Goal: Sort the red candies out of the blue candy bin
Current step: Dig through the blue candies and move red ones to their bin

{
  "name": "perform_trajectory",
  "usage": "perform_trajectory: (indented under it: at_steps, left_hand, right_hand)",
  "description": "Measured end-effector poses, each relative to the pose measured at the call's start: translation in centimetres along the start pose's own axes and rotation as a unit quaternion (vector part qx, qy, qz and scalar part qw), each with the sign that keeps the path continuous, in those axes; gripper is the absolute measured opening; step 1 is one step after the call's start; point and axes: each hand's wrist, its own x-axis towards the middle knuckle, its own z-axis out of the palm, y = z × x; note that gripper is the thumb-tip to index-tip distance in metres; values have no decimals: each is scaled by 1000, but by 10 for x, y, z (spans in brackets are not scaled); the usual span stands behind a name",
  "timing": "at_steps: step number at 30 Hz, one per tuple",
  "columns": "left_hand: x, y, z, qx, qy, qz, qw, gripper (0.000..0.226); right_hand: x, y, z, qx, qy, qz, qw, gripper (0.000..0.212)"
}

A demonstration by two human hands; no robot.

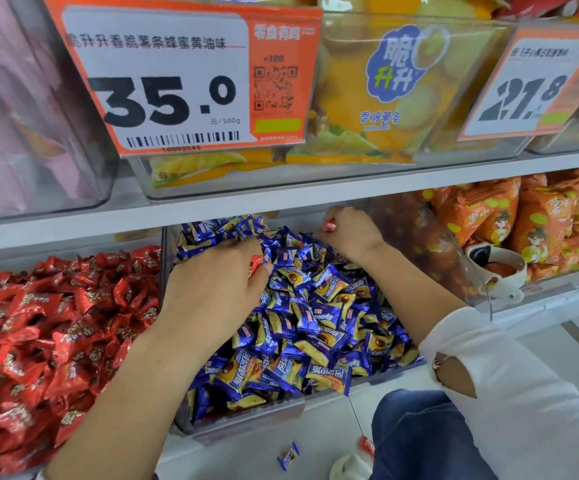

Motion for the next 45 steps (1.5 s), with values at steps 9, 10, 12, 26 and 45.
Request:
perform_trajectory:
  at_steps: [9, 10, 12, 26, 45]
  left_hand:
    - [-1, -1, 1, 36, -8, 3, 999, 25]
    - [-1, -1, 1, 44, -15, 11, 999, 27]
    - [-2, 0, 2, 49, -50, 37, 997, 34]
    - [-12, -4, -11, -14, -40, 43, 998, 32]
    - [129, 23, 54, 80, -182, 64, 978, 53]
  right_hand:
    - [4, -16, 6, -44, -180, -94, 978, 51]
    - [3, -16, 7, -43, -173, -99, 979, 48]
    - [1, -17, 7, -9, -152, -103, 983, 39]
    - [-45, 2, -45, 210, 27, -54, 976, 8]
    - [-91, 35, -46, 149, 11, 9, 989, 17]
